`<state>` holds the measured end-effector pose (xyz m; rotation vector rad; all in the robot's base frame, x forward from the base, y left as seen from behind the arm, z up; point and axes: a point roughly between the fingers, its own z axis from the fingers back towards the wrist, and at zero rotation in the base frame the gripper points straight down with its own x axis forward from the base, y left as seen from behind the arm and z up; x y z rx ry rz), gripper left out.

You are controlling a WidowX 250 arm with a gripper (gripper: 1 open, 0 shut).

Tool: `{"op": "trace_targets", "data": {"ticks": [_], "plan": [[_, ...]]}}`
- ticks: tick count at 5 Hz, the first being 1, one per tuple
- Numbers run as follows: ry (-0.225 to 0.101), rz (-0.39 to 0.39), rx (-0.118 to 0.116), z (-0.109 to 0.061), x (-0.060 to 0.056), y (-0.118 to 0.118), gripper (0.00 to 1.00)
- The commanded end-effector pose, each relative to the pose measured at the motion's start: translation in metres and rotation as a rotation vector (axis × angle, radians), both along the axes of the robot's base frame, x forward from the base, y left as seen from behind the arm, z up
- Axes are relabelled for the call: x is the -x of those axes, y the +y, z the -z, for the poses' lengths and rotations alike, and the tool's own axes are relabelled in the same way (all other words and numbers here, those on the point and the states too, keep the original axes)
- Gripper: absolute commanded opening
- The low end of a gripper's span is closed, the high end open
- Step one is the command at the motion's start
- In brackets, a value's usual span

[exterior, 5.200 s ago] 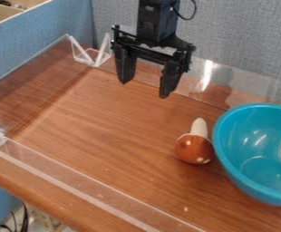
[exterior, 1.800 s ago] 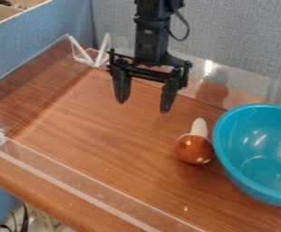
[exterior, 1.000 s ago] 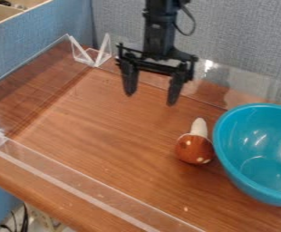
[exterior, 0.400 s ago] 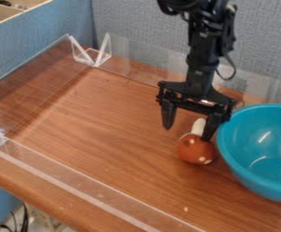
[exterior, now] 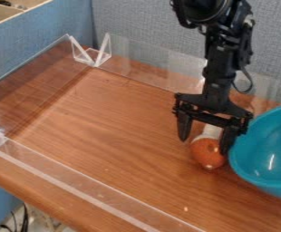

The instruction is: Put the mushroom in the blue bowl

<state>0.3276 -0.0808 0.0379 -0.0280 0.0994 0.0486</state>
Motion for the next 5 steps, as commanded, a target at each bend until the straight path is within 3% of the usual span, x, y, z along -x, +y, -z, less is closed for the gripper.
{"op": "trace_targets", "data": {"ticks": [1,2,5], "plan": [[-0.042,0.043,0.005,-0.007,-0.012,-0.004,1.0],[-0.039,0.064,0.007,-0.003,-0.007,-0.003,0.0],[-0.047,0.148,0.015,-0.02,0.011,-0.013,0.0]]}}
